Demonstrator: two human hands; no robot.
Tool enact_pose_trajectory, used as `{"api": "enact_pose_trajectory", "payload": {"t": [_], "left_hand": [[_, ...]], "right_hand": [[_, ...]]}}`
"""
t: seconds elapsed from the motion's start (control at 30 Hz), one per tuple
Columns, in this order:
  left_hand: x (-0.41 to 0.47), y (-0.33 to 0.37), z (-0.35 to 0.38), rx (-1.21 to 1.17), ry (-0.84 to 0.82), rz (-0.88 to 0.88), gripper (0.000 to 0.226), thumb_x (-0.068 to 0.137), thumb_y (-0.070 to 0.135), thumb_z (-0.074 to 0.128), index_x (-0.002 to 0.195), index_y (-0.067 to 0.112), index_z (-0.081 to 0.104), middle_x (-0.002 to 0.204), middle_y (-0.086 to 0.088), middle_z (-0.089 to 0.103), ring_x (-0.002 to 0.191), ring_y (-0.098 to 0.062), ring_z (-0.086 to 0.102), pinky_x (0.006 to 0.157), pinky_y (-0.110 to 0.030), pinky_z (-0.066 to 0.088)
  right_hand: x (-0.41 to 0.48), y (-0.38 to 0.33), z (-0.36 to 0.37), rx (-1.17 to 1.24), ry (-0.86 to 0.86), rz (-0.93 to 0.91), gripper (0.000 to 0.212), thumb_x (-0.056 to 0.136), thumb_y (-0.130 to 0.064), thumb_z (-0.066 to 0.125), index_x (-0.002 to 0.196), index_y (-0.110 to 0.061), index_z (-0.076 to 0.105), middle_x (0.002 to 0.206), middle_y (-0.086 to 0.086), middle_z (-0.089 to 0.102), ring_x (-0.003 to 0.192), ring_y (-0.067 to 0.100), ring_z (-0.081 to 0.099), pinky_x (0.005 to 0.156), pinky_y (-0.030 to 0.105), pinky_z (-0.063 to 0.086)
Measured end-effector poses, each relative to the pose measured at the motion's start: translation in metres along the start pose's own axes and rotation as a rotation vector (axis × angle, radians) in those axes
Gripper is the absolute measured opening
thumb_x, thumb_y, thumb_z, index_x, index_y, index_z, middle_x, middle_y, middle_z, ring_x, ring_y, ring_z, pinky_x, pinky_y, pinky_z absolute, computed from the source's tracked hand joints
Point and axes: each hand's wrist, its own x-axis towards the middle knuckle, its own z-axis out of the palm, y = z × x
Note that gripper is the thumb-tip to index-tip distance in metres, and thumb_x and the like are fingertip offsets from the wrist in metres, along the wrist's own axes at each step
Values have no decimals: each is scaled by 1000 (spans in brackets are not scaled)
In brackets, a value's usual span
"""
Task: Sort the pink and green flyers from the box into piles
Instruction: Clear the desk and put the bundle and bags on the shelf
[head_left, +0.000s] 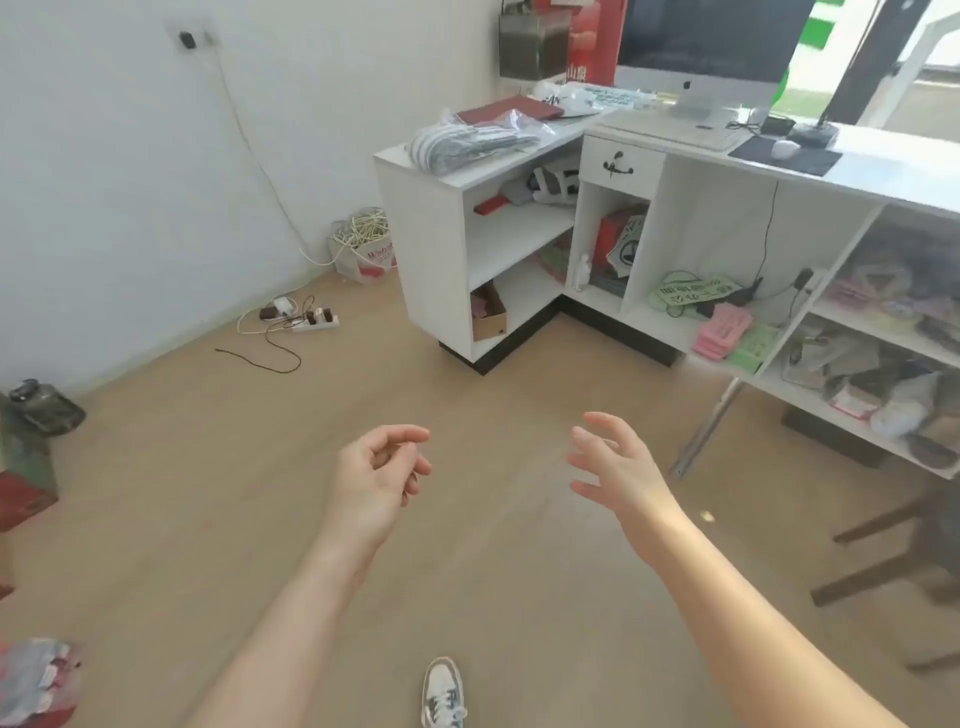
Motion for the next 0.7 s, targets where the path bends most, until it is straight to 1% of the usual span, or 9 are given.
{"api": "enact_pose_trajectory", "payload": {"t": [0.1, 0.2, 0.3, 0.37, 0.43, 0.47, 0.53, 0.63, 0.7], "left_hand": [[65, -3, 9, 42, -36, 46, 27, 93, 0, 50, 93, 21, 67, 77, 1, 66, 65, -5, 55, 61, -19, 46], [135, 9, 16, 84, -95, 112, 28, 91, 1, 54, 90, 26, 68, 82, 4, 68, 71, -4, 58, 69, -20, 47], [206, 32, 20, 105, -170, 168, 27, 93, 5, 54, 89, 28, 68, 75, 5, 68, 66, -7, 58, 63, -16, 47], [254, 47, 28, 244, -184, 282, 32, 92, 2, 51, 91, 29, 68, 77, 9, 67, 68, -5, 57, 64, -18, 47], [291, 62, 37, 448, -209, 454, 42, 84, -8, 46, 99, 24, 68, 90, 14, 61, 81, 0, 54, 73, -16, 41], [316, 70, 45, 523, -235, 511, 46, 81, -11, 44, 103, 22, 68, 97, 13, 58, 88, -1, 51, 78, -15, 39], [367, 84, 61, 614, -272, 562, 45, 81, -9, 44, 107, 20, 67, 105, 13, 54, 100, -7, 51, 84, -15, 35], [445, 106, 92, 697, -277, 626, 37, 88, 1, 44, 111, 20, 66, 111, 8, 62, 103, -12, 55, 87, -22, 41], [493, 118, 117, 764, -266, 634, 36, 90, 4, 43, 113, 21, 65, 107, 5, 64, 97, -14, 58, 83, -27, 45]], "right_hand": [[54, -14, 11, 201, 25, 63, 27, 97, -30, 54, 123, -24, 54, 117, 3, 64, 100, 17, 67, 83, 36, 56], [107, -40, 20, 499, 94, 153, 27, 98, -30, 52, 122, -18, 56, 113, 10, 69, 97, 24, 70, 80, 36, 55], [157, -71, 28, 689, 122, 176, 34, 97, -36, 51, 122, -14, 58, 113, 13, 70, 96, 24, 69, 77, 35, 53], [188, -92, 31, 760, 117, 193, 41, 95, -44, 50, 120, -13, 60, 113, 14, 69, 94, 25, 68, 75, 36, 52], [214, -110, 30, 777, 110, 202, 50, 92, -53, 48, 119, -12, 60, 113, 16, 69, 95, 27, 67, 76, 37, 52], [235, -120, 29, 771, 110, 201, 55, 91, -57, 48, 119, -12, 61, 113, 16, 68, 96, 27, 67, 78, 38, 52], [277, -139, 25, 719, 123, 198, 60, 89, -62, 46, 119, -12, 62, 115, 17, 67, 98, 27, 65, 82, 41, 51], [344, -163, 16, 605, 138, 199, 61, 87, -66, 45, 116, -16, 65, 115, 16, 67, 103, 27, 65, 89, 45, 51], [394, -177, 7, 529, 128, 184, 59, 87, -66, 45, 117, -19, 63, 113, 14, 68, 104, 28, 66, 87, 44, 53]]}}
